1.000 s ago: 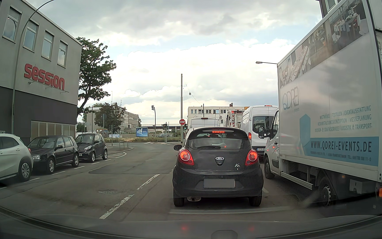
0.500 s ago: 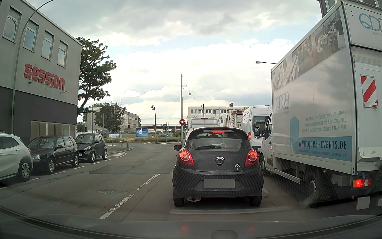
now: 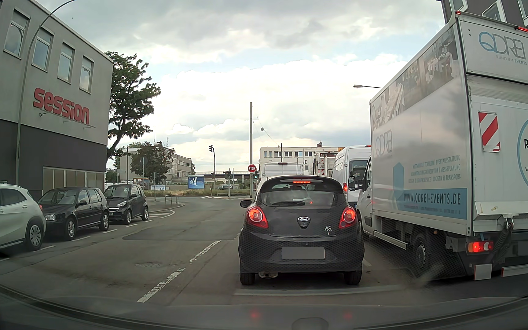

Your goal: Follow the waypoints while adhering to traffic rules and regulations

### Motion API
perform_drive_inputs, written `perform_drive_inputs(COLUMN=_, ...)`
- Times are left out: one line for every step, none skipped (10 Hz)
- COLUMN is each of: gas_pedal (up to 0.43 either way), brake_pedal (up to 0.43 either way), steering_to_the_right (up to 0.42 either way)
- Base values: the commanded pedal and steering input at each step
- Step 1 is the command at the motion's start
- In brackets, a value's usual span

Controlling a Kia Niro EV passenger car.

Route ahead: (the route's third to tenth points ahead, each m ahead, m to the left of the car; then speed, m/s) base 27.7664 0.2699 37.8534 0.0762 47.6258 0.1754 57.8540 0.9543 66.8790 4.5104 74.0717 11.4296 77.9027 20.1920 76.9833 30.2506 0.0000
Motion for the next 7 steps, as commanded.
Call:
perform_drive_inputs(gas_pedal=0.000, brake_pedal=0.317, steering_to_the_right=-0.002)
perform_drive_inputs(gas_pedal=0.000, brake_pedal=0.317, steering_to_the_right=-0.001)
perform_drive_inputs(gas_pedal=0.000, brake_pedal=0.317, steering_to_the_right=-0.002)
perform_drive_inputs(gas_pedal=0.000, brake_pedal=0.317, steering_to_the_right=-0.002)
perform_drive_inputs(gas_pedal=0.000, brake_pedal=0.317, steering_to_the_right=-0.002)
perform_drive_inputs(gas_pedal=0.000, brake_pedal=0.317, steering_to_the_right=-0.001)
perform_drive_inputs(gas_pedal=0.000, brake_pedal=0.317, steering_to_the_right=-0.002)
